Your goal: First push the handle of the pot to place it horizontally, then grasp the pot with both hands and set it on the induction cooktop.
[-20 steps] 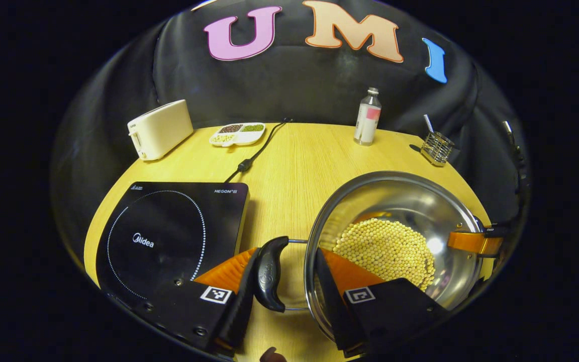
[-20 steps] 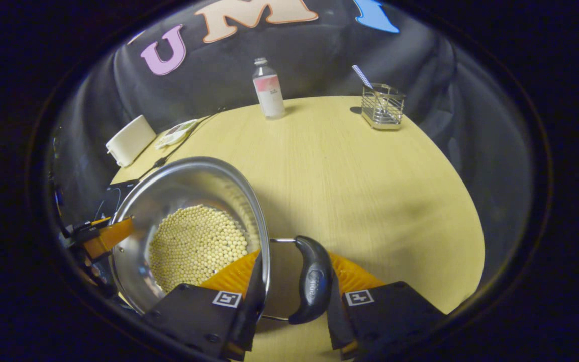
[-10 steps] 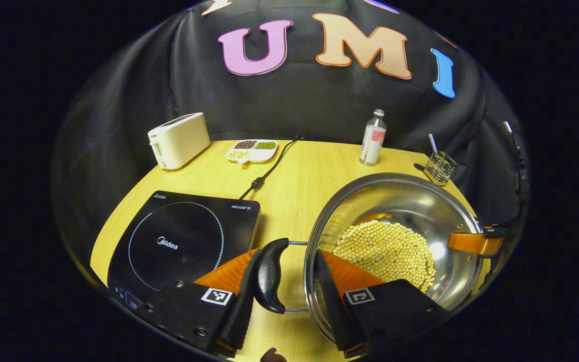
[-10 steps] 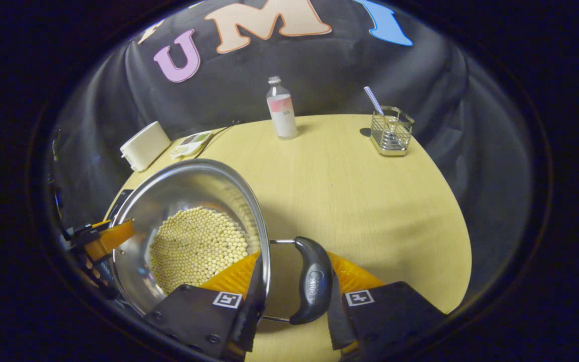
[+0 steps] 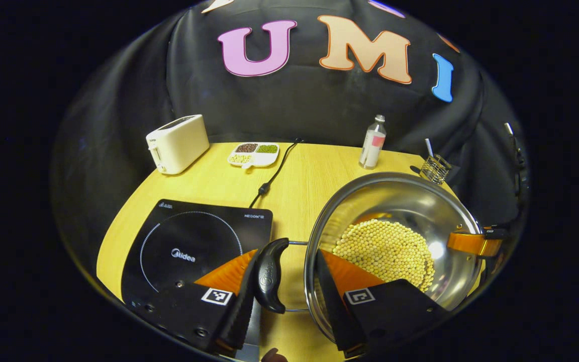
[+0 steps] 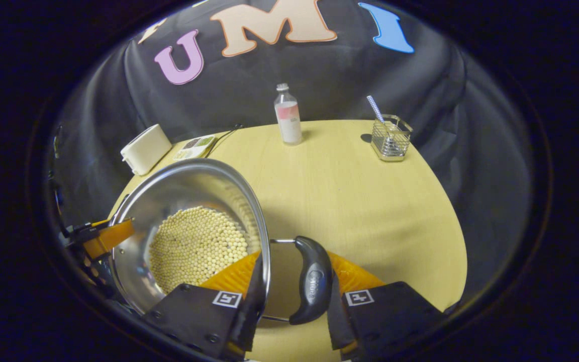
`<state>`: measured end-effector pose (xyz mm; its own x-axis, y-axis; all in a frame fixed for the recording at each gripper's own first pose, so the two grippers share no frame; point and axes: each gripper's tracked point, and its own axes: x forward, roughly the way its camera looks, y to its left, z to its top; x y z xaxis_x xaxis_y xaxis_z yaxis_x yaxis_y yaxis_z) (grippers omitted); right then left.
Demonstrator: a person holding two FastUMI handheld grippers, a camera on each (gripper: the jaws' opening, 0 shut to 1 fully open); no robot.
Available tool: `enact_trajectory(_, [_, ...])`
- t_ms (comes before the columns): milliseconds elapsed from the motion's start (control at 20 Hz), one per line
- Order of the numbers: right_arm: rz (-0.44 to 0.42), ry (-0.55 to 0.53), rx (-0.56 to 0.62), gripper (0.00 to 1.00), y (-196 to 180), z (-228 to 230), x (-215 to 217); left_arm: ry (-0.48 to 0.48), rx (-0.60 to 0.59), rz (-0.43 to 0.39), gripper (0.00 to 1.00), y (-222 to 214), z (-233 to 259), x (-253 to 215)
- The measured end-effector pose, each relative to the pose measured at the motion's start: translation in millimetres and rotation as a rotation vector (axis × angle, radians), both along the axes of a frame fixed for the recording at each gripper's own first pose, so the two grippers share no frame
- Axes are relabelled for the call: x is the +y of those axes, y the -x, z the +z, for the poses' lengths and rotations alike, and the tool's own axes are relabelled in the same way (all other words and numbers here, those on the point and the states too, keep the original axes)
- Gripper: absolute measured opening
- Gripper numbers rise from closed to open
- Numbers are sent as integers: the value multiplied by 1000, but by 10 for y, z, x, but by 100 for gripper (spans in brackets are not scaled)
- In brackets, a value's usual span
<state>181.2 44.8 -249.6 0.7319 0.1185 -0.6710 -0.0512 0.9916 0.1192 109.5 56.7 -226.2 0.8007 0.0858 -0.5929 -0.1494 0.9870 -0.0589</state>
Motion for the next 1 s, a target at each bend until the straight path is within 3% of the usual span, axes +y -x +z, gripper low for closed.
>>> enact_trajectory(400, [-59, 1, -21, 54, 84, 131, 698, 32, 5, -40, 67, 27, 59, 695])
enact_trajectory(1000, [38, -22, -3, 54, 11, 19, 2313, 8, 19, 69, 67, 370, -24, 2206])
